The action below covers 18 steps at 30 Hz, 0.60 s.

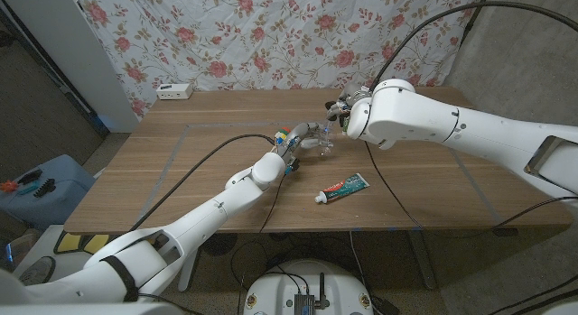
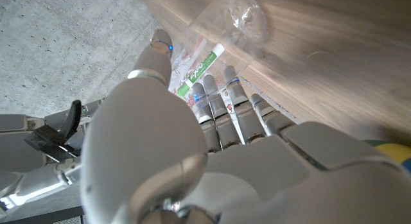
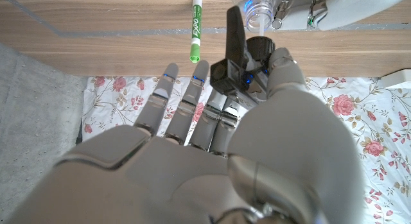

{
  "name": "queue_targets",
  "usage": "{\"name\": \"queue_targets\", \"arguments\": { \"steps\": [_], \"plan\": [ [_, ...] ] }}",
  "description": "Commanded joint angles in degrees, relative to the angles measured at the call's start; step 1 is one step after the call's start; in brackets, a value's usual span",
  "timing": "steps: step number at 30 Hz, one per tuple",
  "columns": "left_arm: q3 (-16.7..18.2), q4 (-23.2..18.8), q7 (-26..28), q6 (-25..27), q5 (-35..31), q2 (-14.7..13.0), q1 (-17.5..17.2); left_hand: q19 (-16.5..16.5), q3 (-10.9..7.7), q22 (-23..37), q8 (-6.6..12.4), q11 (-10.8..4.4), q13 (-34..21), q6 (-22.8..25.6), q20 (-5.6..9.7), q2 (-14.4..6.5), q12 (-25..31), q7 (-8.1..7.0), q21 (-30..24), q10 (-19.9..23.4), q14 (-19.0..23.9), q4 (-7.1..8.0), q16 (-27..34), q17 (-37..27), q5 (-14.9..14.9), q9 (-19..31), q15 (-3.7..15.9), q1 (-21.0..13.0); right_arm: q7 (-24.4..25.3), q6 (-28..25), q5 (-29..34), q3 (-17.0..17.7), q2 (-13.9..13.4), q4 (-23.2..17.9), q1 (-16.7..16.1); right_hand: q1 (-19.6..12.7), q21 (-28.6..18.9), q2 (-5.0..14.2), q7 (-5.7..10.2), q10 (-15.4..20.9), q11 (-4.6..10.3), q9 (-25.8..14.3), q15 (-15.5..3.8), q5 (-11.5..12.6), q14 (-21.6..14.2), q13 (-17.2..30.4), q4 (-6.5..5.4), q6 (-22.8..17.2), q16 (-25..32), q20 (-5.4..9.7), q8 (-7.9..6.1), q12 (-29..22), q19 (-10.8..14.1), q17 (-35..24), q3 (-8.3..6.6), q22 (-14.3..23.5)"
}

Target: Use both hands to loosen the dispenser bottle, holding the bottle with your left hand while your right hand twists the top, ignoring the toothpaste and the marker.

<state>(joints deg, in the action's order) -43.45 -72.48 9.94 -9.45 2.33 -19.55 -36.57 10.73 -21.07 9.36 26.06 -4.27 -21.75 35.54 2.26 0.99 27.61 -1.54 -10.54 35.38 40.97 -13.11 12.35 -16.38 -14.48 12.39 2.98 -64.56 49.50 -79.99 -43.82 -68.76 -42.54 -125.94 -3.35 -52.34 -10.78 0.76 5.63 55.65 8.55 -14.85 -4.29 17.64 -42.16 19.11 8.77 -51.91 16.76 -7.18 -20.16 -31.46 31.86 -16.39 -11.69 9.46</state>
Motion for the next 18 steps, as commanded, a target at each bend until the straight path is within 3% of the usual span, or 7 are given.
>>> {"name": "queue_targets", "arguments": {
  "steps": [1,18],
  "plan": [
    [0.1,-1.8,0.8,1.3,-0.5,-0.7,-1.0,0.3,-4.38,0.1,0.36,-3.87,-8.2,5.4,-0.17,-7.9,0.5,-1.75,0.1,6.1,1.1,4.04,0.3,-0.2,-0.4,0.1,5.69,6.8,0.6,0.0,-1.5,1.1,-1.5,-2.5,-0.2,-0.5,-0.1,0.16,-0.17,0.5,-0.11,-0.2,-5.71,0.5,-0.5,0.1,-0.32,-0.3,-0.1,-0.09,-0.31,-0.3,0.1,0.0,-0.25,0.2],
    [0.2,-2.8,1.7,2.4,-0.8,-1.0,-2.0,0.2,-4.31,0.1,0.3,-4.04,-8.2,5.3,-0.13,-7.9,0.4,-1.61,0.1,6.0,1.1,4.04,0.4,-0.2,-0.3,0.1,5.64,6.8,1.0,0.0,-0.2,4.1,-2.4,-5.2,-2.8,-0.6,-0.1,0.2,-0.22,1.0,-0.23,-0.1,-5.54,0.5,-0.8,0.0,-0.43,-0.6,-0.3,-0.31,-0.5,-0.5,0.1,-0.1,-0.22,0.2]
  ]
}}
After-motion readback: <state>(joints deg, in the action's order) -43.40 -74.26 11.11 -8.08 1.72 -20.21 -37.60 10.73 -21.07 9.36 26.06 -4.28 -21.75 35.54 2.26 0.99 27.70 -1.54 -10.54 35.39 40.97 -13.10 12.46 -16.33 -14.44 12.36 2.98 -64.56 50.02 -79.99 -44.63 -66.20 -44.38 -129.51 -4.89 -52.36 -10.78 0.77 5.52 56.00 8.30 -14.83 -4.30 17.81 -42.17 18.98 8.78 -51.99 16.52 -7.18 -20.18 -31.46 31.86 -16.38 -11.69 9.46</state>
